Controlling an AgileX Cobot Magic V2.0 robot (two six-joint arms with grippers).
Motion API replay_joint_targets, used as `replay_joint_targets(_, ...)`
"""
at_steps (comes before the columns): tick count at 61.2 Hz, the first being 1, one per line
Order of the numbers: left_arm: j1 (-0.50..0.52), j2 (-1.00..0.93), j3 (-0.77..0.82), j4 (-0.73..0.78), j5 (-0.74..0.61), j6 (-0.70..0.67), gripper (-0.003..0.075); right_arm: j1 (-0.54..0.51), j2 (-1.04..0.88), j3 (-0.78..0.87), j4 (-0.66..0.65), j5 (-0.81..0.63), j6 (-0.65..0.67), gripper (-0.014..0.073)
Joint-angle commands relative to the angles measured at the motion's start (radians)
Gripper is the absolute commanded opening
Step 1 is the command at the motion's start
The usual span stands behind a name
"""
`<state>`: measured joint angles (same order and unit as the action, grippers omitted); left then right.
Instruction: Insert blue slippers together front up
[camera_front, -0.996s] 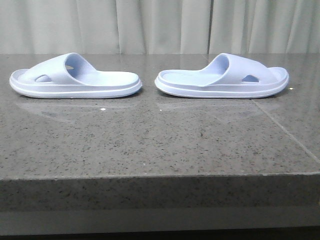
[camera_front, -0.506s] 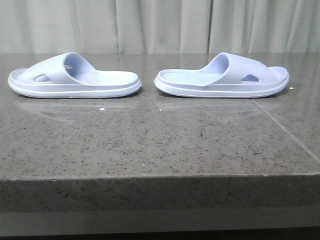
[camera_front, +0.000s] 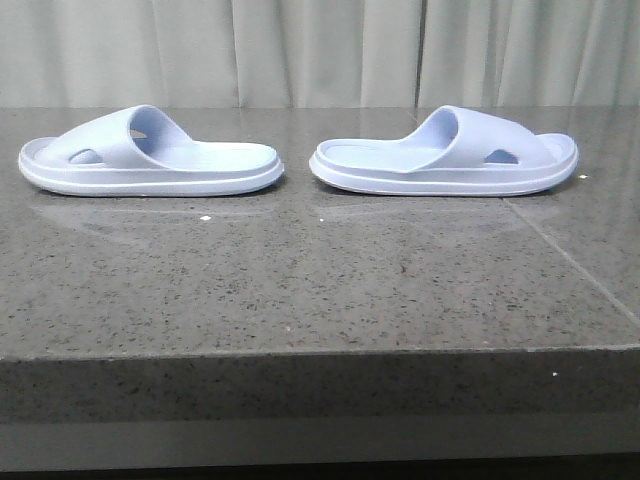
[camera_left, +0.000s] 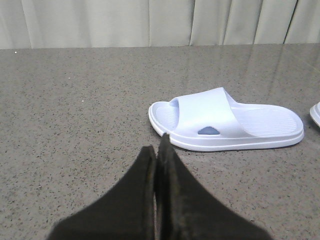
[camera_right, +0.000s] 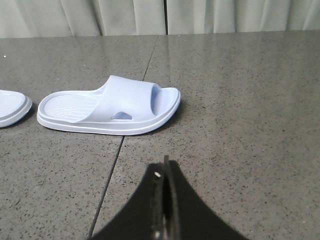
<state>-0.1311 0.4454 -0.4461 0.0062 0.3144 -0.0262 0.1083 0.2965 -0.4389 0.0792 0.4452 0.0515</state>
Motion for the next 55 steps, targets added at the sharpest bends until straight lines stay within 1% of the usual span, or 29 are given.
replay_joint_targets(1,-0.003,0.018,-0.046,-0.006,-0.096,-0.002,-0.0019,-0.004,0.038,-0.046,-0.02,-0.082,-0.002,-0.0103)
replay_joint_targets(4,-0.003,0.014,-0.046,-0.006,-0.12,-0.002,-0.001,-0.004,0.039,-0.046,-0.02,-0.098,-0.002,-0.0081)
replay_joint_targets(7,-0.003,0.014,-0.046,-0.006,-0.141,-0.002,0.0025,-0.004,0.039,-0.046,-0.02,-0.109,-0.002,-0.0027)
replay_joint_targets(9,-0.003,0.014,-0.046,-0.006,-0.149,-0.002,0.0067,-0.004,0.039,-0.046,-0.02,-0.112,-0.002,0.0013)
replay_joint_targets(12,-0.003,0.014,-0.046,-0.006,-0.153,-0.002,0.016,-0.004,0.039,-0.046,-0.02,-0.113,-0.002,0.0104)
replay_joint_targets(13,-0.003,0.014,-0.046,-0.006,-0.153,-0.002,0.0187,-0.004,0.039,-0.046,-0.02,-0.113,-0.002,0.0149)
replay_joint_targets(14,-0.003,0.014,-0.046,-0.006,-0.153,-0.002,0.0231,-0.004,0.039,-0.046,-0.02,-0.113,-0.002,0.0181)
replay_joint_targets(15,-0.003,0.014,-0.046,-0.006,-0.151,-0.002,0.0278,-0.004,0.039,-0.046,-0.02,-0.111,-0.002,0.0244)
replay_joint_targets(17,-0.003,0.014,-0.046,-0.006,-0.151,-0.002,0.0342,-0.004,0.039,-0.046,-0.02,-0.111,-0.002,0.0307)
replay_joint_targets(18,-0.003,0.014,-0.046,-0.006,-0.151,-0.002,0.0389,-0.004,0.039,-0.046,-0.02,-0.111,-0.002,0.035)
replay_joint_targets(22,-0.003,0.014,-0.046,-0.006,-0.151,-0.002,0.0518,-0.004,0.039,-0.046,-0.02,-0.112,-0.002,0.0451)
replay_joint_targets(25,-0.003,0.014,-0.046,-0.006,-0.151,-0.002,0.0571,-0.004,0.039,-0.046,-0.02,-0.112,-0.002,0.0498)
replay_joint_targets(29,-0.003,0.014,-0.046,-0.006,-0.151,-0.002,0.0595,-0.004,0.039,-0.046,-0.02,-0.112,-0.002,0.0517)
replay_joint_targets(55,-0.003,0.014,-0.045,-0.006,-0.151,-0.002,0.0584,-0.004,0.039,-0.046,-0.02,-0.114,-0.002,0.0511)
